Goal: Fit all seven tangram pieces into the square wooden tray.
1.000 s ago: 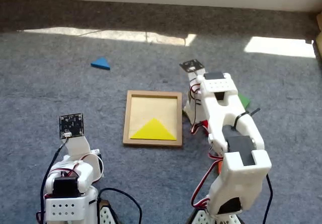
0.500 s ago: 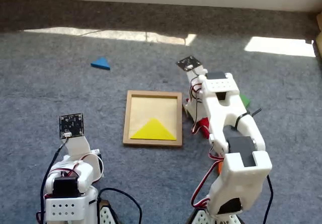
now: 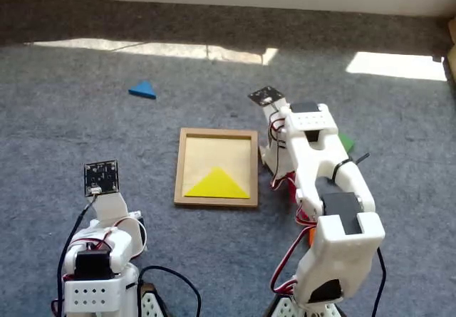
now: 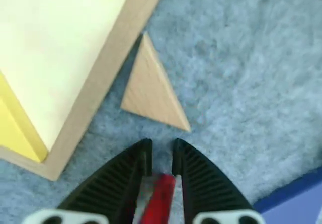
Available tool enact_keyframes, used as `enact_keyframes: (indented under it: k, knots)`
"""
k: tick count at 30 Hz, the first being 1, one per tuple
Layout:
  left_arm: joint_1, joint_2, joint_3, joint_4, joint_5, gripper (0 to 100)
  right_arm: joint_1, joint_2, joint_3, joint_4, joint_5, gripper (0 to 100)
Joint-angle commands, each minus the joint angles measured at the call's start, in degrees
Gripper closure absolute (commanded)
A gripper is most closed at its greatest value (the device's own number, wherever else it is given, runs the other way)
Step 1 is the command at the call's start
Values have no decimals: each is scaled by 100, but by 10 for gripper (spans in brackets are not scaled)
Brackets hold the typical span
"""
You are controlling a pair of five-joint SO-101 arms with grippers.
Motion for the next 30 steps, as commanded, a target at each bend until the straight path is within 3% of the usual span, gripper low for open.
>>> enact_keyframes:
  k: [1, 4, 11, 15, 19, 30]
  knots:
    - [84, -92, 110, 26, -44, 995, 40, -40, 31, 84, 35, 932]
    - [84, -92, 110, 26, -44, 995, 40, -40, 22, 84, 26, 994]
    - [84, -92, 110, 26, -44, 995, 198, -48, 13, 84, 26, 982]
    - [84, -92, 110, 26, -44, 995, 242, -48, 13, 145, -18, 887]
    - [84, -92, 110, 26, -44, 995, 242, -40, -391, 743, -651, 794]
    - [84, -92, 110, 26, -44, 995, 215, -40, -1209, 2105, -782, 781]
